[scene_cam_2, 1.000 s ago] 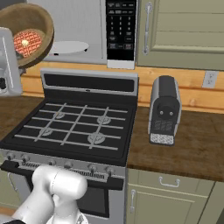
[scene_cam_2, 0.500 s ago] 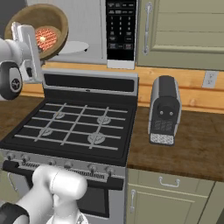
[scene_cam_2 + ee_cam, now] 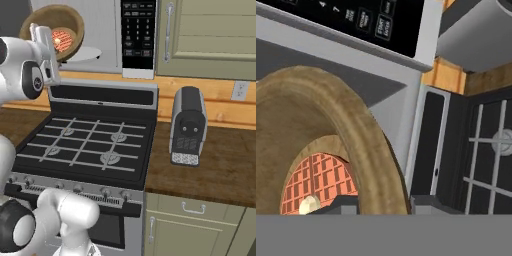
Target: Open the microwave, place the bowl with waffle inside the microwave, then close the microwave door and turn it on.
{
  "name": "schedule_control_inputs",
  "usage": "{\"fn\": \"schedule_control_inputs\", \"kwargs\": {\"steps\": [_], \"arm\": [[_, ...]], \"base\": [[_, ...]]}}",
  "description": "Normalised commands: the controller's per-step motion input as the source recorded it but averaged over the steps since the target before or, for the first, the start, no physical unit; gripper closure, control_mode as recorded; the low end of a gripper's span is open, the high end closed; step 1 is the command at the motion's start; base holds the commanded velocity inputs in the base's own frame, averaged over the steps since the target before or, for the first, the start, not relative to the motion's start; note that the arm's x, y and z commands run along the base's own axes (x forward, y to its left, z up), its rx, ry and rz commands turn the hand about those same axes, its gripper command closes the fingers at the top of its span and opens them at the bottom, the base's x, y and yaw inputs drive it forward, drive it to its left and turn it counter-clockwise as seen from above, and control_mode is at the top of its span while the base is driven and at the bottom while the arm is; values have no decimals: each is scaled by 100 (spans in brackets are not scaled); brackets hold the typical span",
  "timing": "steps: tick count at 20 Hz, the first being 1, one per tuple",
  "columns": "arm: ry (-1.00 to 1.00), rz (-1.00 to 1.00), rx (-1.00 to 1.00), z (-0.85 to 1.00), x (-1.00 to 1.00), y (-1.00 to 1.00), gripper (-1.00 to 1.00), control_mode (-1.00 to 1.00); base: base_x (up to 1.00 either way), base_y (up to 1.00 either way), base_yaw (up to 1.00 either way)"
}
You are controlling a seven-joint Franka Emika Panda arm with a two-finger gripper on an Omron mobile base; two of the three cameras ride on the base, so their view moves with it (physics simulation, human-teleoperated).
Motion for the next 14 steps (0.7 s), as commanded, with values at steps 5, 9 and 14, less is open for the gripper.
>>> {"fn": "schedule_control_inputs", "kwargs": {"steps": [5,9,14], "arm": [[0,10,0,-2,61,34,100,-100],[0,9,0,0,46,10,100,-100],[1,5,0,0,61,0,100,-100]], "base": [[0,0,0],[0,0,0],[0,0,0]]}}
